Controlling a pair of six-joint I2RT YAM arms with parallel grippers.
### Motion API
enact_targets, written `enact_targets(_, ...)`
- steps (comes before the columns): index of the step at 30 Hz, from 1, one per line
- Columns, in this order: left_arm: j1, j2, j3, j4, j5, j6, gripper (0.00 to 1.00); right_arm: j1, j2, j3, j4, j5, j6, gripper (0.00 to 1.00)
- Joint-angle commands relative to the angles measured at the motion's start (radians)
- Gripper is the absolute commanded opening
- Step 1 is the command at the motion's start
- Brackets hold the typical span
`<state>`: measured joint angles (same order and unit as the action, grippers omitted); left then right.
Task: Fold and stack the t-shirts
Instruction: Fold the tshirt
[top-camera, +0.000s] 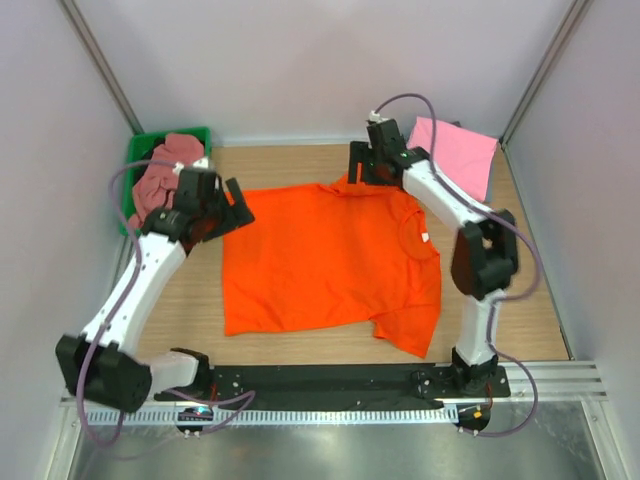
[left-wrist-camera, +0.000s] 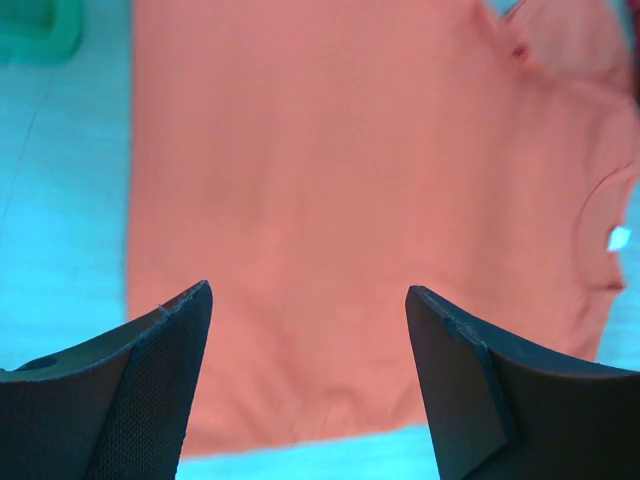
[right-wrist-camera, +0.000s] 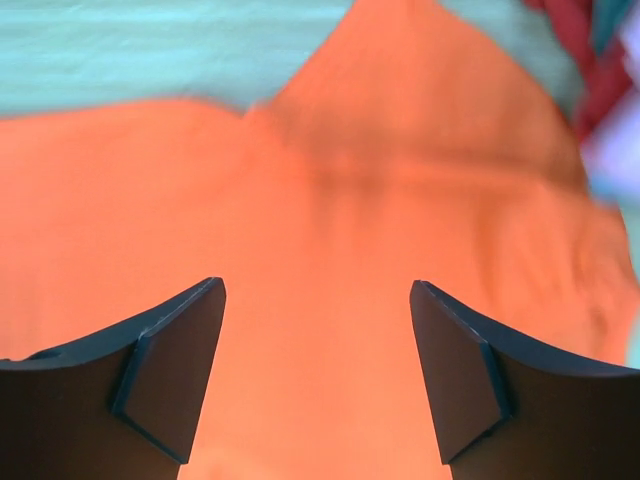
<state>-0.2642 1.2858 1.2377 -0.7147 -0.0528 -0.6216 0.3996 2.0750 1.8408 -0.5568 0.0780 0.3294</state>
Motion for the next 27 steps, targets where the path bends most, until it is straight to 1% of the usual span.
enact_targets(1,0.002,-0.155,-0.189,-0.129,-0.019,-0.035,0.77,0.083,-0.364,-0.315,0.053,0.037,0.033,0.82)
enact_targets(2,-0.012,-0.196,-0.222,-0.14,-0.013,-0.08,0.74,0.103,-0.498,-0.392,0.066,0.072,0.043,0.83)
enact_targets(3,-0.026,-0.265,-0.248,-0.149,-0.018,-0.102,0.74,0.154,-0.566,-0.523,0.069,0.124,0.072,0.84)
enact_targets(5,-0.09,-0.318,-0.319,-0.198,-0.059,-0.179,0.75,0.211,-0.709,-0.633,0.06,0.164,0.114,0.84)
enact_targets(6,-0.105,-0.339,-0.342,-0.213,-0.086,-0.216,0.77,0.244,-0.742,-0.717,0.034,0.196,0.155,0.85)
enact_targets(7,-0.122,-0.368,-0.386,-0.236,-0.085,-0.245,0.78,0.301,-0.771,-0.757,0.02,0.213,0.18,0.84)
enact_targets(8,-0.133,-0.381,-0.409,-0.236,-0.082,-0.271,0.78,0.33,-0.83,-0.794,0.008,0.224,0.206,0.84)
enact_targets(9,-0.15,-0.39,-0.431,-0.238,-0.091,-0.321,0.78,0.352,-0.857,-0.864,-0.006,0.227,0.262,0.84)
enact_targets(10,-0.17,-0.401,-0.469,-0.247,-0.11,-0.345,0.78,0.37,-0.89,-0.9,-0.006,0.227,0.284,0.84)
enact_targets(11,-0.223,-0.414,-0.487,-0.258,-0.139,-0.375,0.81,0.405,-0.921,-0.934,-0.005,0.226,0.313,0.84)
enact_targets(12,-0.252,-0.422,-0.521,-0.268,-0.192,-0.435,0.83,0.418,-0.982,-0.993,0.001,0.223,0.351,0.84)
enact_targets(13,-0.326,-0.436,-0.53,-0.291,-0.229,-0.482,0.85,0.43,-1.01,-1.018,0.0,0.212,0.37,0.84)
enact_targets(14,-0.367,-0.466,-0.538,-0.299,-0.26,-0.519,0.9,0.445,-1.059,-1.054,-0.008,0.21,0.382,0.84)
enact_targets(16,-0.421,-0.503,-0.59,-0.292,-0.298,-0.623,0.91,0.461,-1.096,-1.075,-0.028,0.213,0.402,0.83)
enact_targets(17,-0.437,-0.532,-0.612,-0.281,-0.317,-0.644,0.91,0.469,-1.112,-1.081,-0.052,0.22,0.416,0.83)
enact_targets(19,-0.438,-0.56,-0.687,-0.25,-0.338,-0.709,0.9,0.475,-1.153,-1.092,-0.071,0.224,0.427,0.83)
enact_targets(21,-0.438,-0.609,-0.757,-0.229,-0.364,-0.753,0.86,0.476,-1.178,-1.103,-0.084,0.221,0.434,0.83)
enact_targets(23,-0.44,-0.646,-0.796,-0.206,-0.38,-0.802,0.81,0.476,-1.204,-1.106,-0.106,0.221,0.438,0.84)
enact_targets(27,-0.438,-0.713,-0.856,-0.216,-0.401,-0.868,0.78,0.476,-1.236,-1.118,-0.143,0.232,0.438,0.83)
